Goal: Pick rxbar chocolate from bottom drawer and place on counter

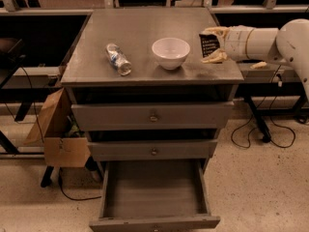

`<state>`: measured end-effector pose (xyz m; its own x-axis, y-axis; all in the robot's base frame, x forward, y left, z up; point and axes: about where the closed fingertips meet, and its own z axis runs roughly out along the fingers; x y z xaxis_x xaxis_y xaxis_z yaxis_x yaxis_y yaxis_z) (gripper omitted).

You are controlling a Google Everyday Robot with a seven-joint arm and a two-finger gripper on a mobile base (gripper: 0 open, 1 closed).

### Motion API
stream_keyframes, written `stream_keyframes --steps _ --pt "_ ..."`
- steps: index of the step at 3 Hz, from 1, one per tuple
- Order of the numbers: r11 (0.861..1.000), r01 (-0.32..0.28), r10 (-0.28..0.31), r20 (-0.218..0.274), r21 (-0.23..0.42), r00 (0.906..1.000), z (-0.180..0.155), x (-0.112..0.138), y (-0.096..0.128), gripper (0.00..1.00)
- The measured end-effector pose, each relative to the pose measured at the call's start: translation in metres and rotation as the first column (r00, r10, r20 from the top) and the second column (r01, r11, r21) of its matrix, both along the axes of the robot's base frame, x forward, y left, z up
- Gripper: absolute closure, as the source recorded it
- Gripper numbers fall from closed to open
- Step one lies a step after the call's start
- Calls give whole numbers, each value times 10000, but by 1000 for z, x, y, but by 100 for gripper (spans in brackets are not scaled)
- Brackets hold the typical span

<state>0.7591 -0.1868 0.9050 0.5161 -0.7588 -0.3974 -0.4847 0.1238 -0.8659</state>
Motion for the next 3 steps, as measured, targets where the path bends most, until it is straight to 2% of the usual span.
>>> stream_keyframes --steps 1,2,3 --pt "10000 -10 10 -15 -10 10000 0 0 0 13" --pt "10000 -10 10 -15 -10 10000 0 0 0 0" --pt "10000 -10 10 -15 -10 10000 0 0 0 0"
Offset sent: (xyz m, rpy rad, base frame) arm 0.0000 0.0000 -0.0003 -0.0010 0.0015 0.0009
